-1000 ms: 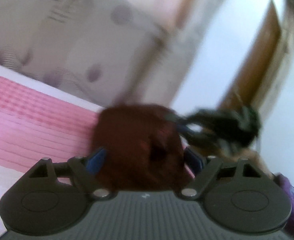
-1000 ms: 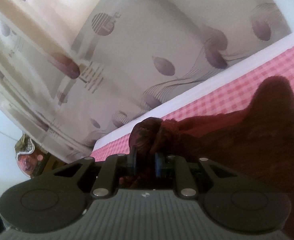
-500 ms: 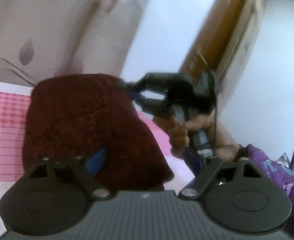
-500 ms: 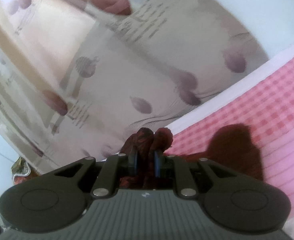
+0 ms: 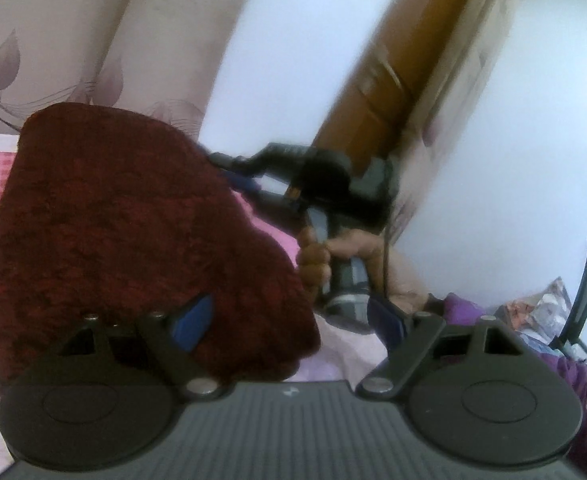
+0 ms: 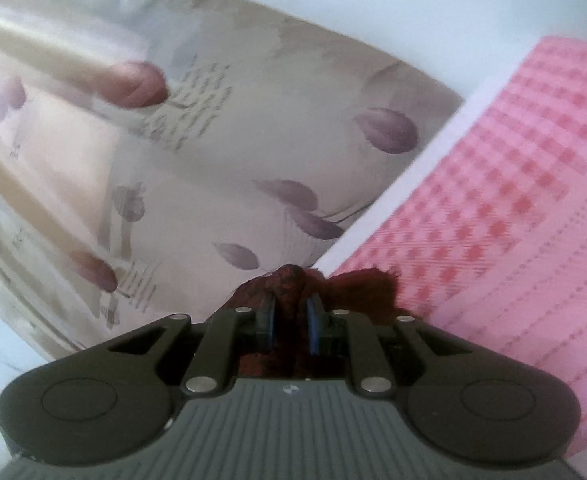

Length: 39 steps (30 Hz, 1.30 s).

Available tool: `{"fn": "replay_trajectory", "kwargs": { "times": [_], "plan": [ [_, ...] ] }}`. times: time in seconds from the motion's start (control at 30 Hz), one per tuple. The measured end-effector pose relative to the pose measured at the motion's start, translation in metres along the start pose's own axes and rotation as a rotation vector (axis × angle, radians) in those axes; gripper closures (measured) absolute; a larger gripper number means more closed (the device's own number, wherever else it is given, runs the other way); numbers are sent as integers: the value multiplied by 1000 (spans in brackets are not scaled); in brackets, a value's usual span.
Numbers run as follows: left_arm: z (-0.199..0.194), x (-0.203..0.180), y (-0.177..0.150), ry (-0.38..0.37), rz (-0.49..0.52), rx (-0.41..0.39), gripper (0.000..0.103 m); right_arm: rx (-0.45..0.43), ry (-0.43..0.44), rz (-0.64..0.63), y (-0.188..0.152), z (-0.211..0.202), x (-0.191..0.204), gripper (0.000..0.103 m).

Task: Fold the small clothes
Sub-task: 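Fold the sweater in half with the left gripper toward the right gripper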

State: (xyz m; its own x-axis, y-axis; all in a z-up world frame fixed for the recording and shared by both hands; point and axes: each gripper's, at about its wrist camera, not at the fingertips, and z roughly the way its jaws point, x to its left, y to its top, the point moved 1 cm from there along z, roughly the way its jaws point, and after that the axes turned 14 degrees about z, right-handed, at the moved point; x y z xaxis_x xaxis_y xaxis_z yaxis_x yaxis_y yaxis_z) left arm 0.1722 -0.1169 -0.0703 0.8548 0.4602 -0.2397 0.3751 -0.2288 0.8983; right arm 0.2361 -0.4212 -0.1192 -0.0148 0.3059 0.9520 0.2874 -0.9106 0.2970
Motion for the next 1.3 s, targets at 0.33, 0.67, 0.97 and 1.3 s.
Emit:
{"fn": "replay_trajectory", "kwargs": {
  "times": [0.33,0.67,0.97,1.3],
  "plan": [
    [16,-2,-4,4,45,13,12,37,95,67,22,-23,-14,82],
    [19,-13,-11,27,93,-4,11,246,81,23,-28,-54,2,30],
    [16,-18,-17,41,113,-7,10,329,27,76,-67,-71,-9,26],
    [19,-26,-21,45,149,1,2,365,13,-76,-74,-42,32,13]
  ]
}}
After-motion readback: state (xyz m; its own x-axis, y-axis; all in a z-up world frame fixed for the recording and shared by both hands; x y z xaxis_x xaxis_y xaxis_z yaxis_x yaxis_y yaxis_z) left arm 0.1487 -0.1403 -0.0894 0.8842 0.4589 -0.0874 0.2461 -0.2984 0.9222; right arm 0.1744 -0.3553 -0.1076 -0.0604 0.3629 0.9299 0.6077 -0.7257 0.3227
